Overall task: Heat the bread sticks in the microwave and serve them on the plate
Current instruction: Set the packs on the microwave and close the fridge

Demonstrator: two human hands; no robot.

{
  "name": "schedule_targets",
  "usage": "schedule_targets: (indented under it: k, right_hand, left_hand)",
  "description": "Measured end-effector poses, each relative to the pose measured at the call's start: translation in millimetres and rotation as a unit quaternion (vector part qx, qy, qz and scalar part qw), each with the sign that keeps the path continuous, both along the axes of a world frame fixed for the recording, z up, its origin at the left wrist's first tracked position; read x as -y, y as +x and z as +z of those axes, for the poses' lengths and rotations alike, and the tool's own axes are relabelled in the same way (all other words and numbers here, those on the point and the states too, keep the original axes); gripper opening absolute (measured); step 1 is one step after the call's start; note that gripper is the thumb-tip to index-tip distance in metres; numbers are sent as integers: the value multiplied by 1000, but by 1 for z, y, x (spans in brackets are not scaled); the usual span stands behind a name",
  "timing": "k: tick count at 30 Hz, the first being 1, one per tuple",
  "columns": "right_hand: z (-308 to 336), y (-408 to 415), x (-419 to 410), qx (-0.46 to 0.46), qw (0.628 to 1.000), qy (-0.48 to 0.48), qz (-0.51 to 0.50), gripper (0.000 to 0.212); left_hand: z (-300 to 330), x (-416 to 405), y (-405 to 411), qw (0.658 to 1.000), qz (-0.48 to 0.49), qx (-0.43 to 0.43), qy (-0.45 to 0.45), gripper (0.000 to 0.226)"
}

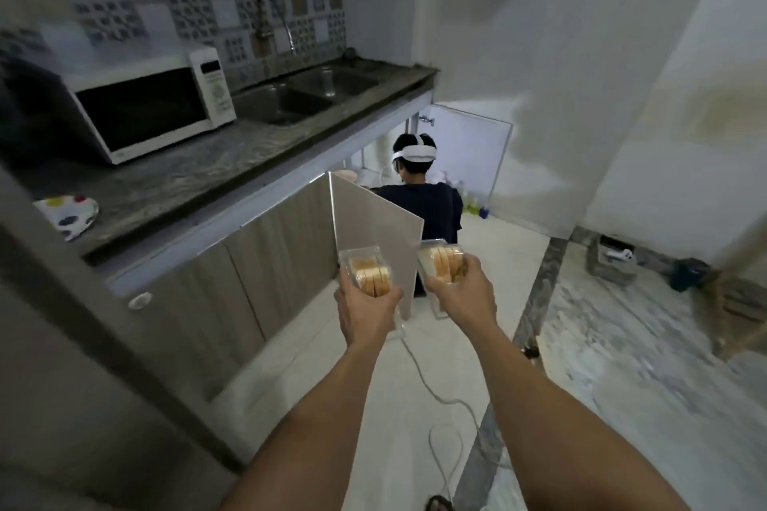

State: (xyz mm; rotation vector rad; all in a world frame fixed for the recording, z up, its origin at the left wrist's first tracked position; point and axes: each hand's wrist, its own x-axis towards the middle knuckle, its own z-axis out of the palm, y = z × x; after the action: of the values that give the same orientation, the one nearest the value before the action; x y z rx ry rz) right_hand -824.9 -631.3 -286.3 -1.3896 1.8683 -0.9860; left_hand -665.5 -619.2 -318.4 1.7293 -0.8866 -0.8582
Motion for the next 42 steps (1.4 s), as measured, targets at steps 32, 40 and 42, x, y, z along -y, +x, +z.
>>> schedule_targets:
  k: [32, 40, 42]
  right_hand:
    - [84, 238, 405, 3, 940, -78, 331, 66]
    - [118, 338, 485, 45, 924, -100, 366, 66]
    - [119, 363, 511, 45, 921, -101, 373, 67]
  left_hand:
    - [86, 288, 255, 968, 235, 45, -72, 119]
    - [141, 361, 351, 954, 256, 104, -115, 85]
    - [149, 382, 374, 948, 268, 121, -123, 76]
